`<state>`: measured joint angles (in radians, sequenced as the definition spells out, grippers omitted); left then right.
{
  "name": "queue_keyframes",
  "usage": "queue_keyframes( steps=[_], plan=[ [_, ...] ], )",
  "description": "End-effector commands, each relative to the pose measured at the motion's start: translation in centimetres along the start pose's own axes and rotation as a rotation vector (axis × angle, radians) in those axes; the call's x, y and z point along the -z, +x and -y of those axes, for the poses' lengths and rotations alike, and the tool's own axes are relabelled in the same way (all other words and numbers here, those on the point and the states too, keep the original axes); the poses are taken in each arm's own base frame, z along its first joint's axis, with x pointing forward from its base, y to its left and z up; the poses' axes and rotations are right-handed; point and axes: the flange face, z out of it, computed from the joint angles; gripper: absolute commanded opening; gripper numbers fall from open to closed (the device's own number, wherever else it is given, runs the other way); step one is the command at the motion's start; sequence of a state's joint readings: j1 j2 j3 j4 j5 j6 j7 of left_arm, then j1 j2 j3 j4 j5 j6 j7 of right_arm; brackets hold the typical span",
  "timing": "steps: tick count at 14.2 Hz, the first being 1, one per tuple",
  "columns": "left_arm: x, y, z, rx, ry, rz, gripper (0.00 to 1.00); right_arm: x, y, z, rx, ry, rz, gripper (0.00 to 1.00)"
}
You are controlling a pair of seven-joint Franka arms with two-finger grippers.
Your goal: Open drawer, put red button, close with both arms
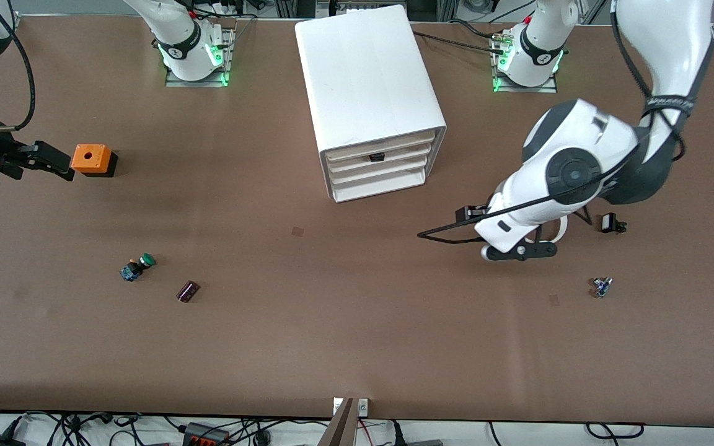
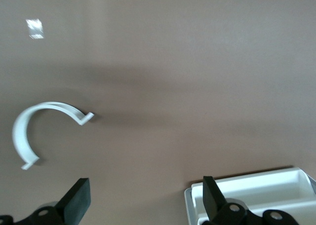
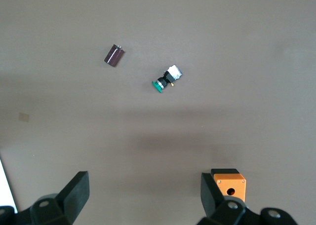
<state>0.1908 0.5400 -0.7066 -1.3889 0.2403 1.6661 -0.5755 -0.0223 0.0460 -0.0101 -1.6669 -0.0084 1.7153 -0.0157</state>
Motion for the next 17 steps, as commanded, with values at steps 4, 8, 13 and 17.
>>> queue_keyframes(
  steps=[4, 8, 13, 17],
  plan=[
    [7.4, 0.1, 7.9, -0.118, 0.05, -0.013, 1.0, 0.6, 0.1, -0.2, -0.003, -0.011, -0.011, 1.0],
    [11.9, -1.5, 13.5, -0.209, 0.056, -0.04, 1.0, 0.6, 0.1, -0.2, -0.002, -0.011, -0.011, 1.0],
    [12.7, -4.6, 18.4, -0.3, 0.032, -0.049, 1.0, 0.6, 0.1, -0.1, 0.0, -0.011, -0.011, 1.0],
    [12.3, -8.6, 20.0, -0.259, 0.033, -0.198, 1.0, 0.6, 0.1, -0.2, -0.002, -0.011, -0.011, 1.0]
  ],
)
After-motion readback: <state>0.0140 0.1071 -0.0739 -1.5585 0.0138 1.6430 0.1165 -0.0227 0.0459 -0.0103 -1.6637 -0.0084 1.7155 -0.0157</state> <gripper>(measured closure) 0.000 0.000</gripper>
